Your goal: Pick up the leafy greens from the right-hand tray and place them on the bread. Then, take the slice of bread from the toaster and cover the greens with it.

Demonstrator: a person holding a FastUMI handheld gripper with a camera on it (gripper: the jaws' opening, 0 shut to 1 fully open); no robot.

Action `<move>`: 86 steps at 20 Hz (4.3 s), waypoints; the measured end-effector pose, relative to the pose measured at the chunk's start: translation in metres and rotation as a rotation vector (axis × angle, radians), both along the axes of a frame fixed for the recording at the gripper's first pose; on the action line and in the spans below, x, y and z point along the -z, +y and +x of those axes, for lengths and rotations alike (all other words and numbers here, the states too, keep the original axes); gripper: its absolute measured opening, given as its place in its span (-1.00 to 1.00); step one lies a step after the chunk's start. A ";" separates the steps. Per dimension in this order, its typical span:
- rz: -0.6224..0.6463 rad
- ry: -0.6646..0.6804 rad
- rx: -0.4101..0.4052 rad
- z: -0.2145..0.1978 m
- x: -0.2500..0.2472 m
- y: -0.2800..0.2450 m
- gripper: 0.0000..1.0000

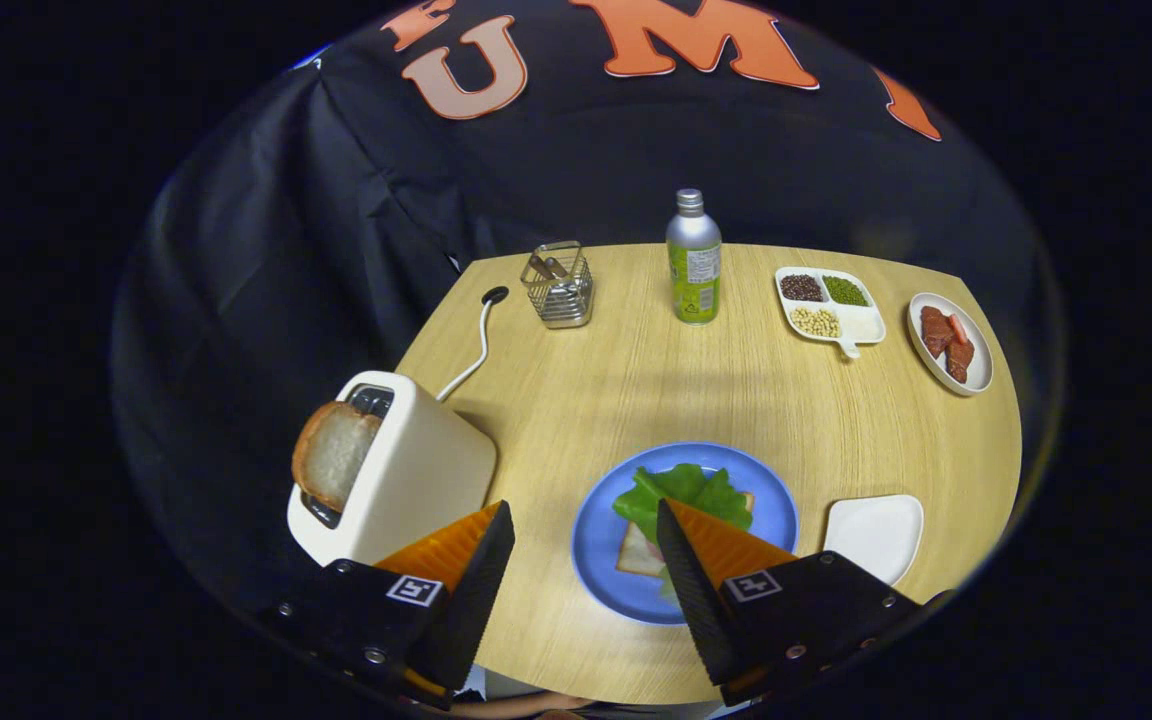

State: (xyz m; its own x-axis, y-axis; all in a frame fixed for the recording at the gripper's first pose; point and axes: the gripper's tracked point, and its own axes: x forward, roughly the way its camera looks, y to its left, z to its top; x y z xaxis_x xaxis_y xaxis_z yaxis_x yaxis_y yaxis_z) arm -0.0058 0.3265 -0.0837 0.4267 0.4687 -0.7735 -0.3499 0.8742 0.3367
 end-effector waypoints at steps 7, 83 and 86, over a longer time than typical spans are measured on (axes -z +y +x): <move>0.057 0.029 -0.052 -0.009 -0.056 0.059 0.89; 0.350 0.103 0.082 0.013 0.024 -0.067 -0.80; 0.357 0.113 0.097 0.021 0.043 -0.075 -0.81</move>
